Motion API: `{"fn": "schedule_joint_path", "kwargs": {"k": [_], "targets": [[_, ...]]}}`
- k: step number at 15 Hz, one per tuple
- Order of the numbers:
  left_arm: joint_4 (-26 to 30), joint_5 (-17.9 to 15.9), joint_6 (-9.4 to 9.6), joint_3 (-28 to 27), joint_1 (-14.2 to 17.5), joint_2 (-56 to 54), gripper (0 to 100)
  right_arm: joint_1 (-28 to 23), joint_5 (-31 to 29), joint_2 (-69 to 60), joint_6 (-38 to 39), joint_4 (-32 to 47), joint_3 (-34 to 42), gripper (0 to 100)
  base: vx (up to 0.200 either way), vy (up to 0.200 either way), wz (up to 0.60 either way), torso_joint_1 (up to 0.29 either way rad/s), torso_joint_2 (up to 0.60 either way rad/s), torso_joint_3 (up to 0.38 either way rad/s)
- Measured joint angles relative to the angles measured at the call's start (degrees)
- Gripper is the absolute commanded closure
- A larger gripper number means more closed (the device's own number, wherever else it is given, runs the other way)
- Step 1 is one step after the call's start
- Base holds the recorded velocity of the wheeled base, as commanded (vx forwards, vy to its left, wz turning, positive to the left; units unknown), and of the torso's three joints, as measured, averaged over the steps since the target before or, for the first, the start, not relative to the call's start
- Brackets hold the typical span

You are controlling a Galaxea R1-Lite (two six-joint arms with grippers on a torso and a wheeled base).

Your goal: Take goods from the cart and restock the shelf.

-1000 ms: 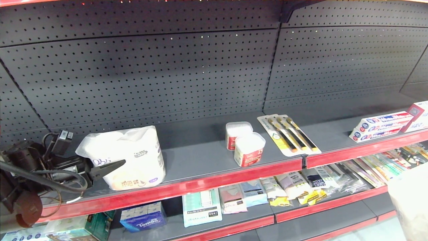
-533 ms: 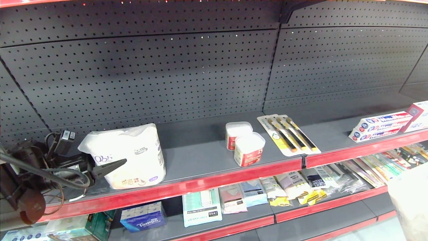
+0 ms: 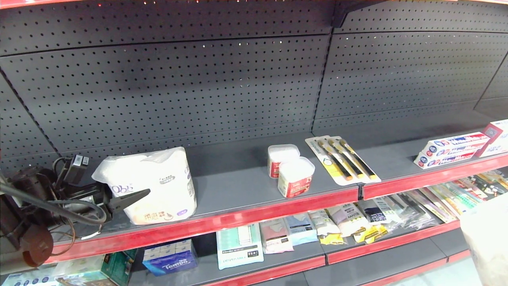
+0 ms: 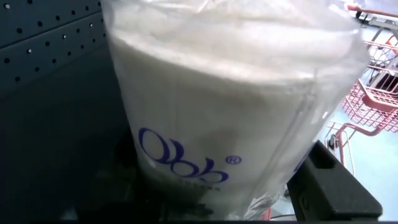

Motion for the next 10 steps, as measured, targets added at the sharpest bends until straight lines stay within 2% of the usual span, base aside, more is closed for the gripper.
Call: {"fn": "schedule_joint_path", "kwargs": {"k": [3, 4, 10], "targets": [[-0.06, -0.28, 0.28, 0.33, 0.04, -0.09, 100, 0.00, 0.00, 0.02, 0.00, 0.00, 0.00, 100, 0.000, 0.000, 0.00, 0.000, 0.00, 0.000], [-0.09, -0.30, 0.41, 0.41, 0.04, -0.09, 0, 0.00, 0.00, 0.05, 0.00, -0.01, 0.00, 100, 0.000, 0.000, 0.00, 0.000, 0.00, 0.000], [0.02, -0.34, -0.32, 1.95, -0.05, -0.57, 0, 0.00, 0.02, 0.09, 0.00, -0.01, 0.00, 100, 0.000, 0.000, 0.00, 0.000, 0.00, 0.000]]}}
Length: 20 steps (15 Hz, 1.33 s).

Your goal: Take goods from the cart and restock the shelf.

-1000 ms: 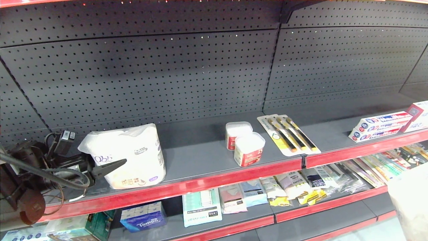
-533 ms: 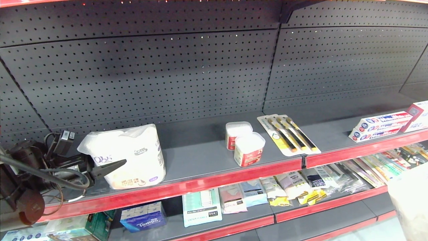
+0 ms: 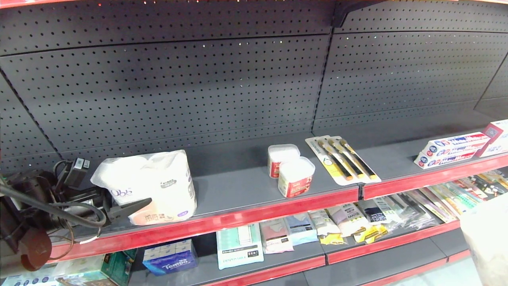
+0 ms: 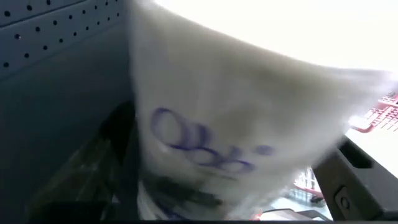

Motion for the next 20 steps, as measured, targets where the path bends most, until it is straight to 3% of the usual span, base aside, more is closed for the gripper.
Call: {"fn": "schedule_joint_path", "kwargs": {"k": [5, 9, 12, 15, 20], "targets": [[-0.09, 0.11, -1.00, 1.90, 0.44, -2.27, 0, 0.00, 0.00, 0.29, 0.00, 0.00, 0.00, 100, 0.000, 0.000, 0.00, 0.000, 0.00, 0.000], [-0.13, 0.44, -4.77, 1.49, 1.67, -5.52, 0, 0.00, 0.07, 0.40, -0.02, 0.00, -0.01, 100, 0.000, 0.000, 0.00, 0.000, 0.00, 0.000], [-0.11, 0.48, -5.58, 1.66, 3.16, -8.00, 0, 0.00, 0.07, 0.41, 0.00, 0.04, 0.07, 100, 0.000, 0.000, 0.00, 0.000, 0.00, 0.000], [-0.11, 0.48, -7.61, 2.05, 3.80, -10.76, 0, 0.06, 0.18, 0.41, 0.00, 0.01, 0.07, 100, 0.000, 0.000, 0.00, 0.000, 0.00, 0.000], [-0.11, 0.45, -12.25, 2.18, 6.17, -16.15, 0, 0.15, 0.65, 0.74, 0.00, 0.01, 0.07, 100, 0.000, 0.000, 0.00, 0.000, 0.00, 0.000]]}}
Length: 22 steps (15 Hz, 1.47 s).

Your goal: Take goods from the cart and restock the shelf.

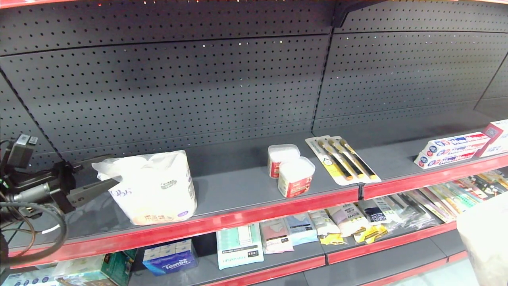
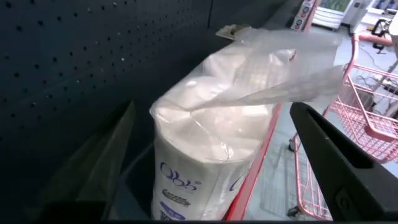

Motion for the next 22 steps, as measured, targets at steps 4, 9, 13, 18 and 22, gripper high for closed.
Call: {"fn": "schedule_joint_path", "kwargs": {"k": [4, 9, 13, 18, 22], "targets": [[0.00, 0.00, -2.47, 0.77, 1.49, -4.44, 0, 0.02, 0.12, 0.40, 0.06, -0.01, 0.00, 100, 0.000, 0.000, 0.00, 0.000, 0.00, 0.000], [0.00, 2.10, -4.57, 4.46, 2.40, -10.87, 0, 0.17, 0.23, 0.55, 0.11, -0.09, -0.02, 100, 0.000, 0.000, 0.00, 0.000, 0.00, 0.000], [0.04, 17.90, -4.88, 11.06, 2.97, -16.68, 0, 0.28, 0.23, 1.29, 0.49, -0.26, -1.16, 100, 0.000, 0.000, 0.00, 0.000, 0.00, 0.000], [0.99, 28.55, -3.29, 20.02, 5.66, -23.63, 0, 0.22, 0.20, 2.17, 1.94, -0.66, -2.39, 100, 0.000, 0.000, 0.00, 0.000, 0.00, 0.000], [6.02, 44.14, -2.41, 15.58, 7.30, -25.33, 0, 0.13, -0.16, 2.30, 2.63, -0.45, -2.89, 100, 0.000, 0.000, 0.00, 0.000, 0.00, 0.000]]}}
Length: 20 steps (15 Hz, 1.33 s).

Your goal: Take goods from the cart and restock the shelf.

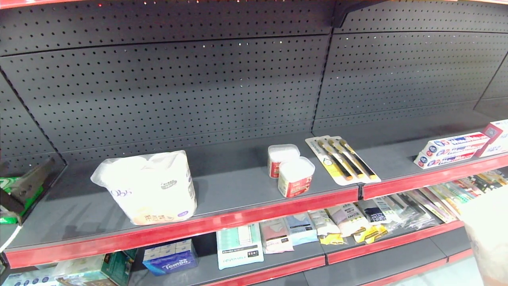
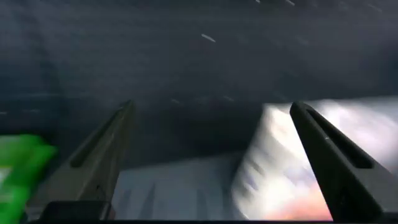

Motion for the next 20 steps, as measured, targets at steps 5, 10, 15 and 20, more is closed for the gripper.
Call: {"fn": "schedule_joint_path", "kwargs": {"k": [5, 10, 15, 20], "targets": [[18.22, 31.20, 0.79, -6.75, -5.34, -1.11, 0, -0.17, -0.27, 0.26, 0.00, 0.12, -0.33, 100, 0.000, 0.000, 0.00, 0.000, 0.00, 0.000], [48.75, 31.13, -4.08, -13.21, -15.79, -11.45, 0, -0.11, -0.05, 0.80, 0.71, 0.11, -0.37, 100, 0.000, 0.000, 0.00, 0.000, 0.00, 0.000], [59.67, 15.34, 3.10, -15.56, -47.77, -25.97, 0, -0.11, 0.11, 1.26, 1.56, 0.17, -0.11, 100, 0.000, 0.000, 0.00, 0.000, 0.00, 0.000], [67.56, 32.73, 11.24, -13.90, -50.29, -36.21, 0, -0.11, -0.02, 1.83, 2.44, -0.05, -0.26, 100, 0.000, 0.000, 0.00, 0.000, 0.00, 0.000]]}}
